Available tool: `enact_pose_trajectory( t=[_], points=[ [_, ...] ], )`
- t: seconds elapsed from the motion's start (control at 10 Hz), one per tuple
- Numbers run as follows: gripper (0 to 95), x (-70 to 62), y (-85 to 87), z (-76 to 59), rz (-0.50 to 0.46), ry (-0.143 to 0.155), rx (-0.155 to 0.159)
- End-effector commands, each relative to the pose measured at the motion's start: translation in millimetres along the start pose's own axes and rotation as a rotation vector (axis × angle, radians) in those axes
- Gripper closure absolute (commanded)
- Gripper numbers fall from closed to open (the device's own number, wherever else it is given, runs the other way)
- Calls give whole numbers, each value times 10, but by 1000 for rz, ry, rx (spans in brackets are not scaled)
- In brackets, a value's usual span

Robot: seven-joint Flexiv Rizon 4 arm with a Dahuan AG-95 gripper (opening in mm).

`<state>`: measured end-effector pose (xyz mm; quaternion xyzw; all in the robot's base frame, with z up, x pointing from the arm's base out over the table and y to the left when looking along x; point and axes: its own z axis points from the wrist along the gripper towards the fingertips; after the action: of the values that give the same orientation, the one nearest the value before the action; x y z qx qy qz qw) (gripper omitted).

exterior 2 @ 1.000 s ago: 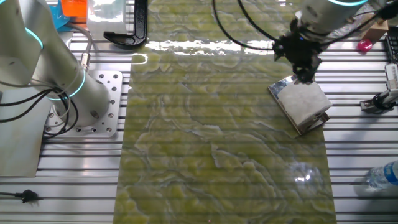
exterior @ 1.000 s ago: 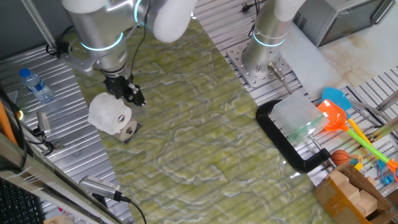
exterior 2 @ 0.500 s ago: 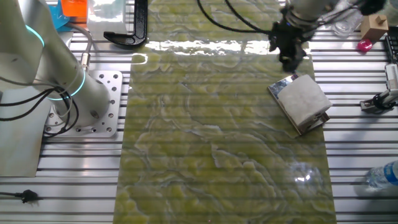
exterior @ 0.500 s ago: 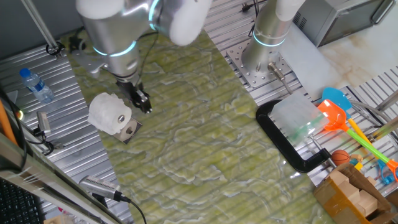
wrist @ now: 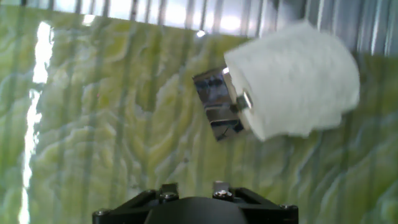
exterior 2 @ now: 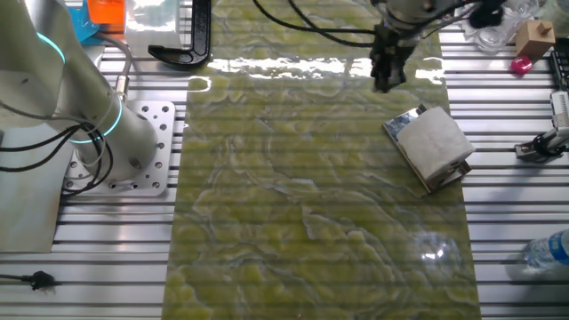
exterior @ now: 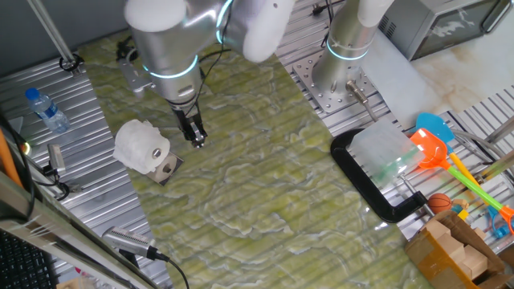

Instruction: Put the toilet paper on its holder

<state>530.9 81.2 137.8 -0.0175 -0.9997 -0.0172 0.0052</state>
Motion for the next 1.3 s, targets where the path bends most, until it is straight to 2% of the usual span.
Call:
enact_pose_trajectory(
  t=[0.1, 0.2, 0.3, 0.4, 0.5, 0.8, 1.3],
  points=[
    [950, 120, 32, 46, 106, 32, 38],
    [950, 149, 40, 58, 114, 31, 41],
    [950, 205, 54, 86, 129, 14, 39],
    [950, 235, 63, 99, 132, -24, 33],
    [950, 244, 68, 98, 120, -36, 32],
    [950, 265, 87, 79, 96, -40, 28],
    [950, 287, 101, 75, 120, -60, 14]
  ],
)
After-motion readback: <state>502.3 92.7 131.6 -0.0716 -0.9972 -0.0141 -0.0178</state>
